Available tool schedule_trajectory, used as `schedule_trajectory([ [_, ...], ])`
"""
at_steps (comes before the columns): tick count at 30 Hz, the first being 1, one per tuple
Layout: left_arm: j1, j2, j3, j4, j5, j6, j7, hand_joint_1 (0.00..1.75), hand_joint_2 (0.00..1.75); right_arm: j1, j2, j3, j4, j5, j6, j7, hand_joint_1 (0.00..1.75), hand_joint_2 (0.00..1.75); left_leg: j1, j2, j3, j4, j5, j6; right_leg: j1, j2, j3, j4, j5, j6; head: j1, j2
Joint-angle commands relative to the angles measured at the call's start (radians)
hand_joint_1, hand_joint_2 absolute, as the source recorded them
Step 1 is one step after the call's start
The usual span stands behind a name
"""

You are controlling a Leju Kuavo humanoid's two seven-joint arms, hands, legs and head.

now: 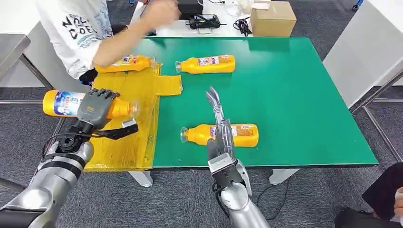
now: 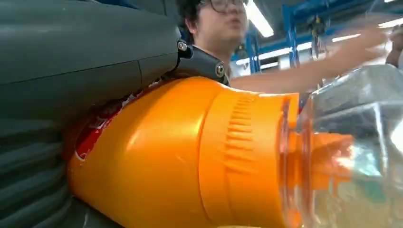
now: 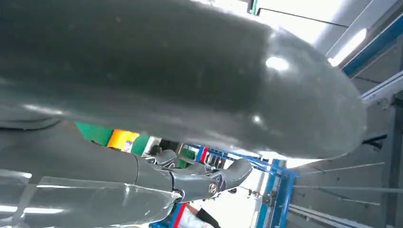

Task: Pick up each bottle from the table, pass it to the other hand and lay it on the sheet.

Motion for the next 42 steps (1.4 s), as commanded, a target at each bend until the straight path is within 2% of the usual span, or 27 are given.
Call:
schedule_trajectory([
  [1,-0.09,0.087,-0.035,0.203,0.023,-0.067,-0.005,1.75,1.75,-0.012,-0.038,0.027,0.033,-0.005,0.019,-0.001,0.0,0.0,0.001,0.001,0.004,-0.001,-0.001,-0.001,0.001,0.001,0.003,-0.001,-0.001,-0.002,0.0,0.0],
  [5,-0.089,0.078,-0.025,0.214,0.037,-0.09,-0.012,1.75,1.75,-0.011,-0.038,0.028,0.034,-0.005,0.024,0.001,0.0,0.0,0.001,0.0,0.007,0.0,-0.003,-0.001,0.002,0.002,0.006,-0.001,-0.002,-0.002,0.0,0.0],
  [7,-0.084,0.063,0.0,0.222,0.07,-0.12,-0.032,1.75,1.75,-0.011,-0.035,0.028,0.037,-0.003,0.027,0.004,0.0,0.0,0.001,-0.001,0.003,0.0,-0.001,-0.001,0.001,0.0,0.003,-0.001,-0.001,-0.001,0.0,0.0],
  [9,-0.084,0.055,-0.015,0.234,0.056,-0.151,-0.029,1.75,1.75,-0.012,-0.033,0.031,0.043,-0.002,0.031,0.006,0.0,0.0,0.002,-0.001,0.009,0.0,-0.004,-0.002,0.002,0.0,0.01,-0.001,-0.003,-0.003,0.0,0.0],
  [10,-0.077,0.04,0.007,0.238,0.089,-0.167,-0.05,1.75,1.75,-0.014,-0.032,0.033,0.048,-0.002,0.033,0.007,0.0,0.0,0.001,-0.001,0.003,-0.001,-0.001,-0.001,0.001,0.0,0.004,-0.001,-0.001,-0.001,0.0,0.0],
  [16,-0.043,0.011,0.018,0.264,0.137,-0.256,-0.099,1.75,1.75,-0.024,-0.031,0.042,0.076,0.0,0.042,0.015,0.0,0.0,0.0,-0.002,0.005,-0.001,-0.001,-0.001,0.0,-0.001,0.005,-0.002,-0.001,-0.001,0.0,0.0],
  [22,-0.004,-0.006,0.037,0.256,0.19,-0.276,-0.145,1.75,1.75,-0.029,-0.028,0.044,0.099,0.0,0.044,0.017,0.0,0.0,0.0,-0.001,0.005,-0.001,-0.001,-0.001,0.001,0.0,0.005,-0.002,-0.001,-0.002,0.0,0.0],
  [23,0.001,-0.013,0.041,0.252,0.2,-0.275,-0.153,1.75,1.75,-0.031,-0.028,0.045,0.103,0.0,0.046,0.018,0.0,1.75,0.0,-0.001,0.004,-0.001,-0.001,-0.001,0.0,0.0,0.004,-0.002,-0.001,-0.001,0.0,0.0],
  [24,0.005,-0.021,0.039,0.247,0.207,-0.275,-0.159,1.75,1.75,-0.033,-0.027,0.046,0.107,0.0,0.047,0.019,0.0,1.75,0.001,-0.001,0.011,-0.002,-0.003,-0.002,0.002,0.0,0.011,-0.002,-0.003,-0.003,0.0,0.0],
  [26,0.008,-0.032,0.025,0.24,0.205,-0.268,-0.161,1.75,1.75,-0.037,-0.026,0.051,0.117,0.0,0.055,0.023,0.0,1.75,0.0,-0.002,0.003,-0.001,-0.001,0.0,0.0,0.0,0.003,-0.001,-0.001,-0.001,0.0,0.0],
  [38,0.014,-0.049,-0.002,0.234,0.21,-0.295,-0.173,1.75,1.75,-0.04,-0.021,0.061,0.142,0.002,0.062,0.026,0.0,1.75,0.0,-0.002,0.004,-0.001,-0.001,-0.001,0.0,0.0,0.005,-0.001,-0.001,-0.001,0.0,0.0],
  [39,0.017,-0.053,-0.004,0.235,0.215,-0.306,-0.178,1.75,1.75,-0.041,-0.02,0.061,0.147,0.002,0.062,0.026,0.0,1.75,0.001,-0.001,0.011,-0.002,-0.003,-0.002,0.001,0.0,0.011,-0.002,-0.003,-0.003,0.0,0.0],
  [41,0.028,-0.06,-0.008,0.229,0.233,-0.329,-0.194,1.75,1.75,-0.042,-0.019,0.06,0.152,0.001,0.063,0.026,0.0,1.75,0.0,-0.002,0.004,-0.001,-0.001,-0.001,0.0,0.0,0.004,-0.001,-0.001,-0.001,0.0,0.0],
  [42,0.033,-0.064,-0.01,0.226,0.234,-0.327,-0.193,1.75,1.75,-0.043,-0.019,0.059,0.154,0.0,0.063,0.026,0.0,1.75,0.0,-0.002,0.007,-0.001,-0.002,-0.001,0.0,0.0,0.007,-0.002,-0.002,-0.002,0.0,0.0],
])
